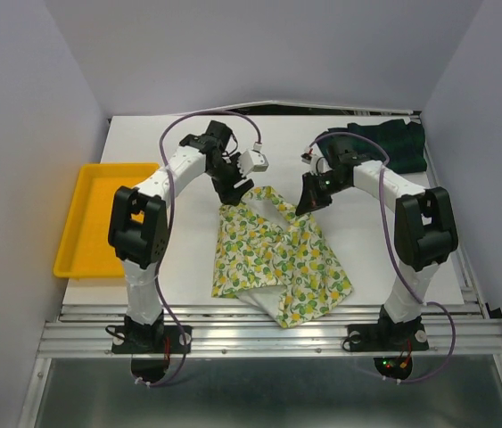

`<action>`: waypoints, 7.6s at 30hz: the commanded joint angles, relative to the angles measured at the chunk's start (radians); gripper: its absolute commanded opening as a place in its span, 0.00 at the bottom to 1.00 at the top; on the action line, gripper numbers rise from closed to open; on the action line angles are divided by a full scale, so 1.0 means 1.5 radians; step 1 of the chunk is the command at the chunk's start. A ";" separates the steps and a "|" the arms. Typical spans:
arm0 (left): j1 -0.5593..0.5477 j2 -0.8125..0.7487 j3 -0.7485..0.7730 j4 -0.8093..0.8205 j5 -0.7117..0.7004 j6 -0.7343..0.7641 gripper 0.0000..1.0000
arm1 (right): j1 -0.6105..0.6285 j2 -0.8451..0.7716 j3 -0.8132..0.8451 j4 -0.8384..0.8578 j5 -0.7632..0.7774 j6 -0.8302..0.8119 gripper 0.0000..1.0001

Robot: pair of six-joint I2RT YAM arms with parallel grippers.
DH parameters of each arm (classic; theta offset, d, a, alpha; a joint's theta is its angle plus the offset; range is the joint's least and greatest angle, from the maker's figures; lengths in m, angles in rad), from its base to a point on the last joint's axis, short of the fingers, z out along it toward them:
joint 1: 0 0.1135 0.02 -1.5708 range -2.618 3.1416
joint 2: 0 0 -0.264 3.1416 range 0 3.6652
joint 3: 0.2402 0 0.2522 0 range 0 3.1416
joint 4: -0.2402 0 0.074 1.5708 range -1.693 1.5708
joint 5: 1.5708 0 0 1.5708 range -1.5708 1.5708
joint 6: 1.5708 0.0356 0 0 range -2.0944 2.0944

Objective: Fold and stack the skirts
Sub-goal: Flatten the skirt out

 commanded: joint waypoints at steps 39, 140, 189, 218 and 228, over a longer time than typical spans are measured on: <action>0.047 -0.195 -0.082 -0.116 -0.042 0.160 0.00 | -0.039 -0.046 -0.011 -0.011 0.093 -0.066 0.01; 0.108 -0.449 -0.048 -0.039 0.026 0.189 0.00 | -0.057 -0.143 0.480 -0.276 0.331 -0.397 0.01; -0.229 -0.400 -0.547 0.249 -0.147 -0.102 0.65 | -0.074 -0.100 -0.164 -0.179 0.184 -0.173 0.68; -0.279 -0.345 -0.554 0.266 -0.193 -0.069 0.59 | -0.099 -0.043 -0.155 -0.153 0.144 -0.155 0.56; -0.279 -0.370 -0.577 0.336 -0.303 -0.069 0.19 | -0.099 0.000 -0.144 -0.130 0.145 -0.144 0.55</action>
